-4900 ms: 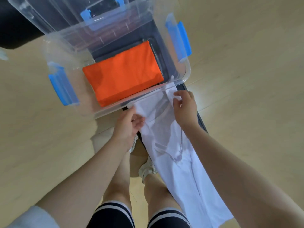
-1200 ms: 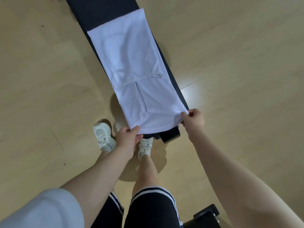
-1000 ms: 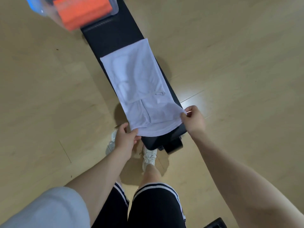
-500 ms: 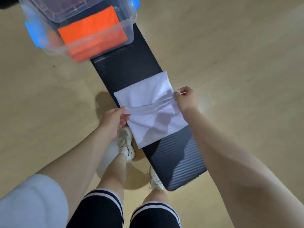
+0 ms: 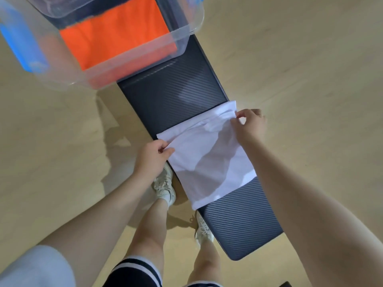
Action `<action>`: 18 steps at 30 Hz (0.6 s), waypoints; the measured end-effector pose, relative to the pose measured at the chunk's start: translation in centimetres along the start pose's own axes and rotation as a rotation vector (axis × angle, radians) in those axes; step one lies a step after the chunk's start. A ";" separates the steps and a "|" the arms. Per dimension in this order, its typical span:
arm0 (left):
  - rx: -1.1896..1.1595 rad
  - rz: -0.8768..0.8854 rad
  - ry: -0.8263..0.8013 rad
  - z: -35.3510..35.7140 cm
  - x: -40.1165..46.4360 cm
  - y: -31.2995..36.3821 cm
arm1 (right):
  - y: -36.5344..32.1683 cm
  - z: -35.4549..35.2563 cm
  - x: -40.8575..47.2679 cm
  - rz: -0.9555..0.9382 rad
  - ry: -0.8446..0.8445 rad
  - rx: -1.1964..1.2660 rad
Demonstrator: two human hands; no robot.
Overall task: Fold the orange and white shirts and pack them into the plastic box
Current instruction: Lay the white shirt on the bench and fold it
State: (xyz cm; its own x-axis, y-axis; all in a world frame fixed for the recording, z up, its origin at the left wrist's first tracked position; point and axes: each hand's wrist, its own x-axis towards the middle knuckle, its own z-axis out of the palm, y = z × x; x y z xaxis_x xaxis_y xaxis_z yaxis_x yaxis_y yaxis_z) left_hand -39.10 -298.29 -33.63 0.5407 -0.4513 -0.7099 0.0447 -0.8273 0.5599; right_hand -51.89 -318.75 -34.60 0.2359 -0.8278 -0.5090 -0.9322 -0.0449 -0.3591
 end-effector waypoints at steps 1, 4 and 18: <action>-0.016 0.029 -0.023 -0.4 -0.1 0.2 | 0.0 -0.3 -0.1 -0.010 0.016 -0.011; -0.072 0.074 -0.066 -1.4 -0.1 0.8 | -0.3 -1.2 -0.4 -0.042 0.056 0.065; 0.811 0.459 -0.124 5.6 -1.7 -1.4 | 2.8 4.8 -7.3 -0.622 -0.209 -0.463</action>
State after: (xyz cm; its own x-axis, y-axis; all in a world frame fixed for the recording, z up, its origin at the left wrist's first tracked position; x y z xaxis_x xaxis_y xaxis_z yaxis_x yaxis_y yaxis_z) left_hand -44.77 -298.19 -35.56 0.2647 -0.7848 -0.5604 -0.7745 -0.5193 0.3613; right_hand -54.94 -310.14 -35.64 0.7536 -0.4547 -0.4747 -0.6212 -0.7288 -0.2881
